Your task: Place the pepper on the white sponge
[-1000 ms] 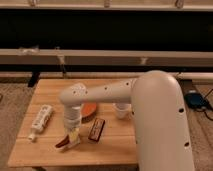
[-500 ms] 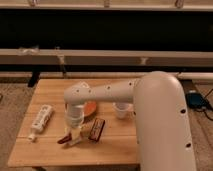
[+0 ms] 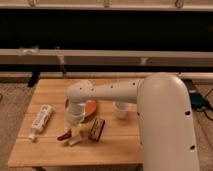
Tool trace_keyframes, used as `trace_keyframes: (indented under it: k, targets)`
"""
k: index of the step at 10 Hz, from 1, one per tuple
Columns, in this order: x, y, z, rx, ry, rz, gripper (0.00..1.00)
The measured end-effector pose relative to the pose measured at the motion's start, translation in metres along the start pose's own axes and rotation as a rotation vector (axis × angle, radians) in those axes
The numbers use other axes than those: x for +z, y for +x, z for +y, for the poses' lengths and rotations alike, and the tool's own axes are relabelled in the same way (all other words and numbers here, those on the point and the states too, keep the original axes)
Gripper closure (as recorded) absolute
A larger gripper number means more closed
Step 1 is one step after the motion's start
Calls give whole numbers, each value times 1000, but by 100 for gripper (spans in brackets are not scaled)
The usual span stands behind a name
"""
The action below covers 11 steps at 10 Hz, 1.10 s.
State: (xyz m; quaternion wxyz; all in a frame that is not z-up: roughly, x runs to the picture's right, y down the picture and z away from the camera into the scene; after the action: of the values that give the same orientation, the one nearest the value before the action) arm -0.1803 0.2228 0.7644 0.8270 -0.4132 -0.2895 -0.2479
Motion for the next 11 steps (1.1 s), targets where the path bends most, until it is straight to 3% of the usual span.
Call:
trace_keyframes:
  k: [6, 11]
  targets:
    - [-2, 9, -7, 22, 24, 3, 98]
    - [-6, 9, -7, 39, 34, 7, 52]
